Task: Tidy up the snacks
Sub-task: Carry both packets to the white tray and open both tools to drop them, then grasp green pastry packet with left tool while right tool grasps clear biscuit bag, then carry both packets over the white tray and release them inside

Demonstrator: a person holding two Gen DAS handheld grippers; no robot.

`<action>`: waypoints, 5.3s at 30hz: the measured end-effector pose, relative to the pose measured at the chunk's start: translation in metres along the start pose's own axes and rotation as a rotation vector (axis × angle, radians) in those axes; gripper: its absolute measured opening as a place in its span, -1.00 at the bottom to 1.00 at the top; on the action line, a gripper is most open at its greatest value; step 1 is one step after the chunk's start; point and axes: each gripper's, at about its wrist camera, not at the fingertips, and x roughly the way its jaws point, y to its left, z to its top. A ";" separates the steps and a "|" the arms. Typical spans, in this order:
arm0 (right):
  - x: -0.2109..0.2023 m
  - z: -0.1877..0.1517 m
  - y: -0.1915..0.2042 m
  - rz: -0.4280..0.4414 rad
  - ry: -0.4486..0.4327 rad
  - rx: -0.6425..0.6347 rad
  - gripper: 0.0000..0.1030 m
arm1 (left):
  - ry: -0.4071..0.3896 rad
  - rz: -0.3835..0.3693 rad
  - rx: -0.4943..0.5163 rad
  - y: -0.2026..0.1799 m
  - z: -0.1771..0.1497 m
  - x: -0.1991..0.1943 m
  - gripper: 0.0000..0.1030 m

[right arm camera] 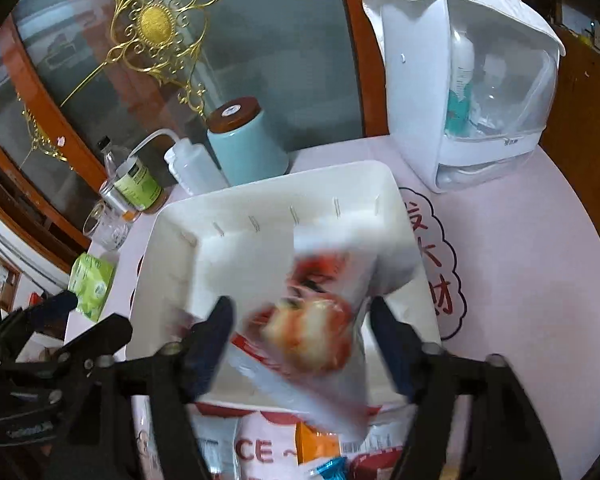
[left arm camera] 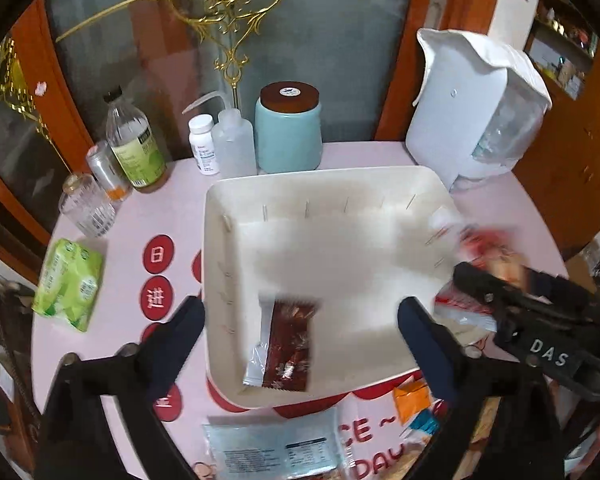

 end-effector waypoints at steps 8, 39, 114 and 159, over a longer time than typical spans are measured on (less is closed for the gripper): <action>-0.002 -0.008 -0.003 -0.002 -0.006 -0.028 0.89 | 0.049 -0.002 -0.029 0.005 -0.005 0.006 0.89; -0.232 -0.120 -0.019 0.050 -0.134 -0.246 0.89 | -0.132 -0.053 0.154 -0.080 -0.123 -0.202 0.89; -0.107 -0.324 -0.120 -0.030 0.398 -0.016 0.43 | 0.316 0.085 -0.112 -0.101 -0.410 -0.070 -0.30; -0.042 0.018 0.003 0.008 -0.031 -0.240 0.44 | -0.133 0.066 0.030 -0.035 0.035 -0.056 -0.29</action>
